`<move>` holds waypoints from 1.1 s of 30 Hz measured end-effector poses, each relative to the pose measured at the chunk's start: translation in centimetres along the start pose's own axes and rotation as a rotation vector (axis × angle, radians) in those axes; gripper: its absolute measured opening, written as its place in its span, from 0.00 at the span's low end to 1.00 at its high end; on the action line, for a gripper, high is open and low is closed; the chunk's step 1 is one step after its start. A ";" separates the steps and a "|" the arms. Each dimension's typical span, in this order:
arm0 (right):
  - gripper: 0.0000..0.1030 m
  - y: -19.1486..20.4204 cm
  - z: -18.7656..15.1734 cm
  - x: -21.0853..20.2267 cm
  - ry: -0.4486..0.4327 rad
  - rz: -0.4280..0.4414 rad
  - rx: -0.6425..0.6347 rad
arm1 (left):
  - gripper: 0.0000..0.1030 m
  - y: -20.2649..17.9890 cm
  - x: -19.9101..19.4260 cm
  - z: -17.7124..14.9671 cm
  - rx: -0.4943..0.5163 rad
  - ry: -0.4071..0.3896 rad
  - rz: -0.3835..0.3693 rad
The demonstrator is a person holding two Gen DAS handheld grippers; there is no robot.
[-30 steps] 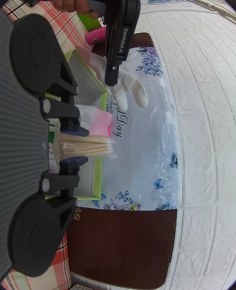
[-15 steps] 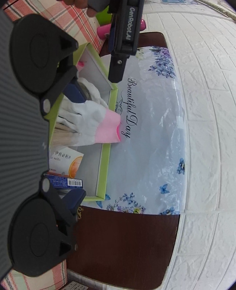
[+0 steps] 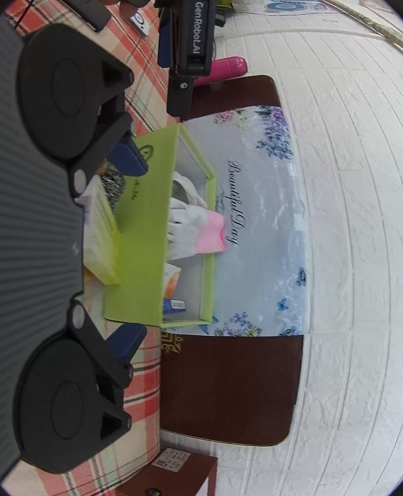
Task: Organize objects
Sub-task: 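Withdraw both grippers from the storage box back toward the remaining items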
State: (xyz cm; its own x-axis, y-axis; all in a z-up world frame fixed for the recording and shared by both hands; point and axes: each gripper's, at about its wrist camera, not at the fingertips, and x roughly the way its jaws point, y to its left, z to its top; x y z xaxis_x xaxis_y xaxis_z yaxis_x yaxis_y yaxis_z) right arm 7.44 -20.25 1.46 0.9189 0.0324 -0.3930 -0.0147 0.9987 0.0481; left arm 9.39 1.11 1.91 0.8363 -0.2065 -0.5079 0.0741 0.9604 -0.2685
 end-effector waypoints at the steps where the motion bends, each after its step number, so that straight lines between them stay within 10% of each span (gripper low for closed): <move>1: 1.00 0.5 -0.6 0.1 0.021 -0.003 -0.012 | 0.93 0.5 -0.1 -0.6 -0.014 0.022 0.008; 10: 1.00 5.6 -2.5 3.4 0.077 -0.065 -0.202 | 0.93 2.8 -1.1 -2.7 -0.076 0.087 0.055; 13: 0.75 5.7 -3.1 3.4 0.078 -0.095 -0.237 | 0.93 2.6 -1.0 -2.8 -0.066 0.091 0.043; 28: 0.67 -0.3 -5.6 -4.4 0.082 -0.050 -0.051 | 0.93 -0.6 7.4 -2.8 -0.127 0.186 -0.037; 33: 0.67 -1.0 -6.2 -6.2 0.085 -0.029 -0.036 | 0.41 0.2 9.0 -3.7 -0.068 0.244 -0.111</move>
State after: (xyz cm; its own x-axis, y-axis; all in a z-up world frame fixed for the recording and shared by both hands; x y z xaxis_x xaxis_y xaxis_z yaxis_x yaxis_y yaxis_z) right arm -0.68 -21.18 -1.82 0.8824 0.0054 -0.4704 -0.0046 1.0000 0.0028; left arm 14.93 -1.20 -5.73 0.6691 -0.3562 -0.6523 0.1140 0.9164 -0.3836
